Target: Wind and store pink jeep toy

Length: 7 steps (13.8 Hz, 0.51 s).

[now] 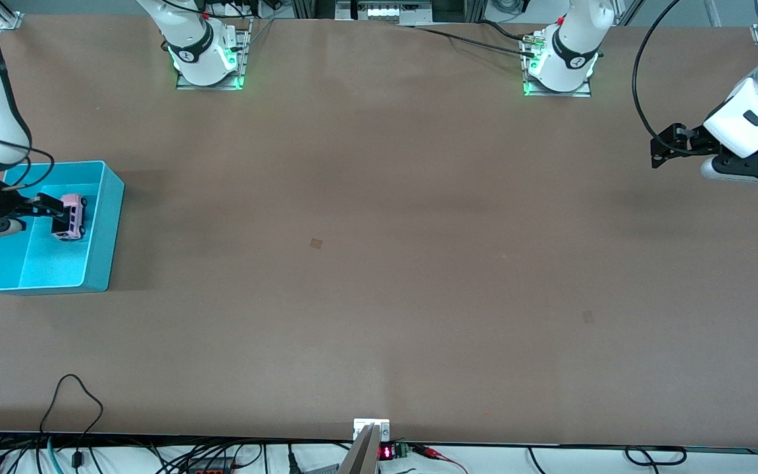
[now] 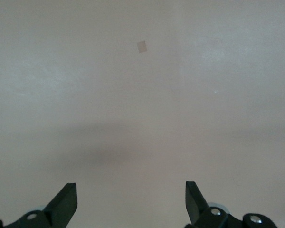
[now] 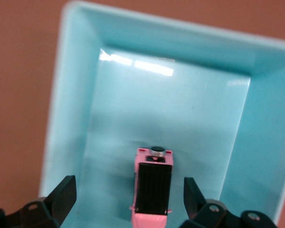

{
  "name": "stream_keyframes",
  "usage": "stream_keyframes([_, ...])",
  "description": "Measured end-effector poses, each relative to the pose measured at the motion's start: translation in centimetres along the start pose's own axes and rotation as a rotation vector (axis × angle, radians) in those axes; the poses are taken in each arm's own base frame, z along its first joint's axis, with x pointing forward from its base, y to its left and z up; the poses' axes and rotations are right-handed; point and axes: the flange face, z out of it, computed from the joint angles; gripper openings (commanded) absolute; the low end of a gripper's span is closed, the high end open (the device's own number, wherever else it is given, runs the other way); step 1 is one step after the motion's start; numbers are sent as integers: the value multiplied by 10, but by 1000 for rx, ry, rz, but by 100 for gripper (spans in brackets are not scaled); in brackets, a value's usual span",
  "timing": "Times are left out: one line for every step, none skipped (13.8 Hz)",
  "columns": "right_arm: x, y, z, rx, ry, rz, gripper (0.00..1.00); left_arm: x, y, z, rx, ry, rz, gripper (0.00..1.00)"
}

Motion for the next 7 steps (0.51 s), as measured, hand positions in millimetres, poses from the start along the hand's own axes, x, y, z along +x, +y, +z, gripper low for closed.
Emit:
stream_keyframes([14, -14, -25, -1, -1, -34, 100, 0, 0, 0, 0, 0, 0, 100])
stream_keyframes([27, -29, -48, -5, 3, -66, 100, 0, 0, 0, 0, 0, 0, 100])
stream_keyframes([40, -41, -69, -12, 12, -94, 100, 0, 0, 0, 0, -1, 0, 100])
stream_keyframes([50, -50, -84, -22, 27, -109, 100, 0, 0, 0, 0, -2, 0, 100])
stream_keyframes([60, -58, -96, -31, 45, -111, 100, 0, 0, 0, 0, -2, 0, 100])
stream_keyframes([69, -66, -105, -36, 58, -109, 100, 0, 0, 0, 0, -2, 0, 100])
stream_keyframes([77, -77, -113, -34, 64, -102, 100, 0, 0, 0, 0, -2, 0, 100])
